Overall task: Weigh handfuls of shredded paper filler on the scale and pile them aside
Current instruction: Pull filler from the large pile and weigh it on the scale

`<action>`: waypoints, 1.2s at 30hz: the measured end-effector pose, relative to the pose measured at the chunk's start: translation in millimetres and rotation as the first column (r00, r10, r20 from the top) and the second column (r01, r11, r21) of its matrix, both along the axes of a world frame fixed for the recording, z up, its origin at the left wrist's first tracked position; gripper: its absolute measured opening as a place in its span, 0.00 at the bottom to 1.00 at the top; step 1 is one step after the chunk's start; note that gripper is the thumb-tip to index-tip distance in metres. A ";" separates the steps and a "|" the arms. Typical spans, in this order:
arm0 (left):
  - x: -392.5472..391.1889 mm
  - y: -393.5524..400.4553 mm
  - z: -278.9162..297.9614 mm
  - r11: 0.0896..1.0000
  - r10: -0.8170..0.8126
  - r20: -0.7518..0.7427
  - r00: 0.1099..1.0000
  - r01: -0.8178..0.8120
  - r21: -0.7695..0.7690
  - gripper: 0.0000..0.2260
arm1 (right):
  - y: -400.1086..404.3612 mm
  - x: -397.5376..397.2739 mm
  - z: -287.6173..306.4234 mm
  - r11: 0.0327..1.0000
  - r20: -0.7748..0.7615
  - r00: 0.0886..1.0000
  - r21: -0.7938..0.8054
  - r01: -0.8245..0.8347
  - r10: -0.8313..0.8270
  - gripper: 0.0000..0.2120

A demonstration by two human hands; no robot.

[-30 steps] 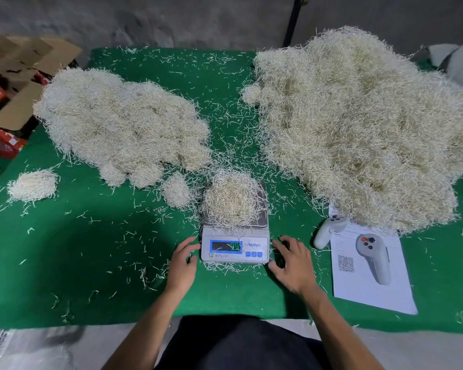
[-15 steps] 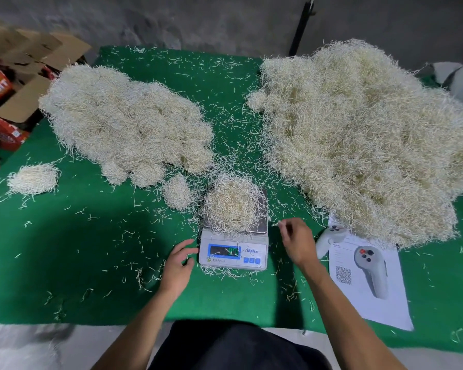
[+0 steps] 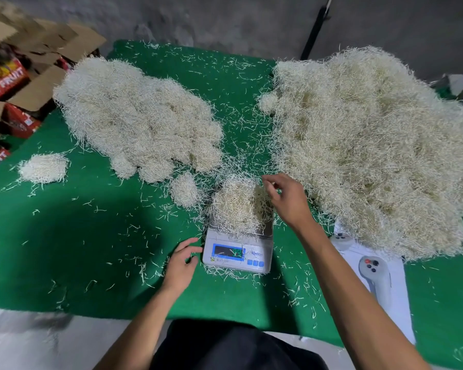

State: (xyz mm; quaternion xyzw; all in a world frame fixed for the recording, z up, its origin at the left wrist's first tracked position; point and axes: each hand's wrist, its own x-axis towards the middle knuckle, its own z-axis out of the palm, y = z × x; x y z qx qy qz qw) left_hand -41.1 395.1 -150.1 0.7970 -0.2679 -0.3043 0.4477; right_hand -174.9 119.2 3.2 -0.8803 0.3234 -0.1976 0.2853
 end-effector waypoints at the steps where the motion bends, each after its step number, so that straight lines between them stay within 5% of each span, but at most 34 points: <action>1: 0.0 0.2 -0.4 1.000 -0.005 0.007 1.000 0.005 0.002 0.14 | -0.8 -4.8 -5.0 0.999 0.030 0.998 0.006 0.051 -0.052 0.12; 7: 1.6 1.0 -1.2 0.999 -0.029 0.017 0.999 0.028 0.025 0.13 | 13.1 -48.3 -64.6 0.932 -0.033 0.943 0.149 0.332 -0.331 0.14; 12: 1.3 0.6 -0.2 0.998 -0.039 0.039 0.998 0.037 0.043 0.13 | 71.1 -97.2 -134.0 0.809 -0.159 0.904 0.405 0.427 -0.397 0.13; 15: 1.2 0.0 -2.4 0.997 -0.054 0.051 0.997 0.051 0.054 0.12 | 95.4 -106.6 -146.0 0.812 -0.140 0.891 0.370 0.451 -0.431 0.10; 22: 1.0 0.3 -2.8 0.997 -0.055 0.056 0.997 0.051 0.059 0.11 | 91.7 -103.8 -141.4 0.820 -0.168 0.903 0.378 0.429 -0.395 0.10; 28: 0.5 -0.2 -0.5 0.995 -0.058 0.056 0.997 0.052 0.090 0.11 | 80.1 -114.8 -125.1 0.834 -0.275 0.959 0.509 0.212 -0.076 0.06; 31: 0.6 0.7 -1.1 0.995 -0.080 0.086 0.993 0.074 0.074 0.12 | 84.3 -115.8 -119.4 0.811 -0.377 0.926 0.547 0.208 0.016 0.16; 36: 1.2 0.3 -3.2 0.994 -0.078 0.093 0.993 0.071 0.078 0.12 | 110.6 -98.5 -121.8 0.918 -0.639 0.766 0.264 0.296 -0.063 0.48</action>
